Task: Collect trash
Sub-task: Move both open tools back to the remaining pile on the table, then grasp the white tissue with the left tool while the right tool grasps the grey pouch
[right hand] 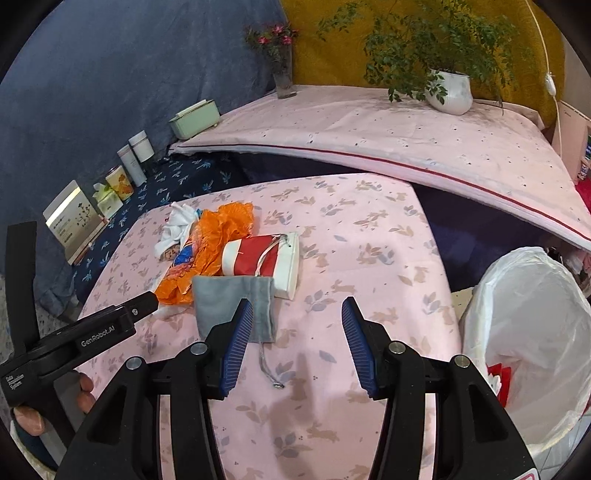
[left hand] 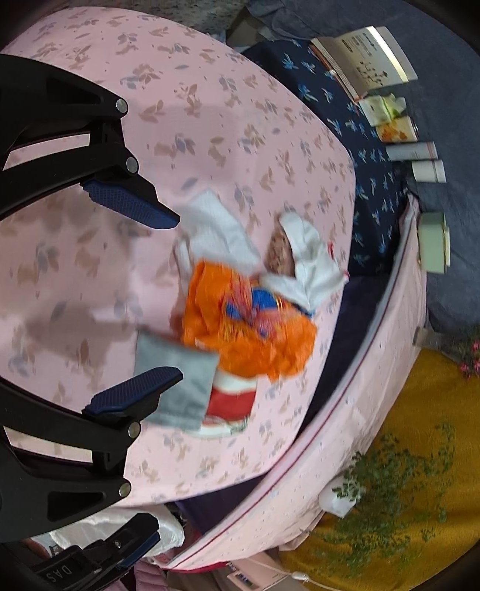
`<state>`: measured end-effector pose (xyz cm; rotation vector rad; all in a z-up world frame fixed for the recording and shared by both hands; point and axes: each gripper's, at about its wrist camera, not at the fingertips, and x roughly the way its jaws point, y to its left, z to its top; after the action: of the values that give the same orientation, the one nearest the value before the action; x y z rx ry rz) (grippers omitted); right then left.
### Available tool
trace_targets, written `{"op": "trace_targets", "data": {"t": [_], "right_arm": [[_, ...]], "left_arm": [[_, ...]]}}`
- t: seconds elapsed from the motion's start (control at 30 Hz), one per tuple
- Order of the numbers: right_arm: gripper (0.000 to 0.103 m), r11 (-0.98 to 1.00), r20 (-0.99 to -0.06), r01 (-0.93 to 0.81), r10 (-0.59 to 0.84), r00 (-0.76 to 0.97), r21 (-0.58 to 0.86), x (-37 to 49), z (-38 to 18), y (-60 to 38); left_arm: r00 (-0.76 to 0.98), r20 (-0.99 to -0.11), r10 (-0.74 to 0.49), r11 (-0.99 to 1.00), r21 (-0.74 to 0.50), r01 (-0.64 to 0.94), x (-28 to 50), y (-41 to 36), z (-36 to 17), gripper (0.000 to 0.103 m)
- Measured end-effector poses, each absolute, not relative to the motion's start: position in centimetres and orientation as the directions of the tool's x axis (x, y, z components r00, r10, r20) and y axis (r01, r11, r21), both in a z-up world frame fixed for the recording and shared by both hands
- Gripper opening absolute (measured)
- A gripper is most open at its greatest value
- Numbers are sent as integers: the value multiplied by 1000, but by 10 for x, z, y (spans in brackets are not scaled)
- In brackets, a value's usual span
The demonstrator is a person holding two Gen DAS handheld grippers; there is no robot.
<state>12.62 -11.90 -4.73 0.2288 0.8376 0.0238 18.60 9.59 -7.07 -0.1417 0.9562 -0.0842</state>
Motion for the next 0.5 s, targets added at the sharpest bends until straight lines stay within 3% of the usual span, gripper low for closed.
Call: {"op": "trace_targets", "data": {"t": [0.27,0.5], "right_arm": [[49,976,-772,61,128,623,211,155,-77,-93],[49,976,-803,74,122,583,203,176,-104,-80]], "left_arm": [[528,-843,-101,987,-152,-54,206,140,-104,73],[511,-852,-113,990,-137,-9,223,142,-122,72]]}}
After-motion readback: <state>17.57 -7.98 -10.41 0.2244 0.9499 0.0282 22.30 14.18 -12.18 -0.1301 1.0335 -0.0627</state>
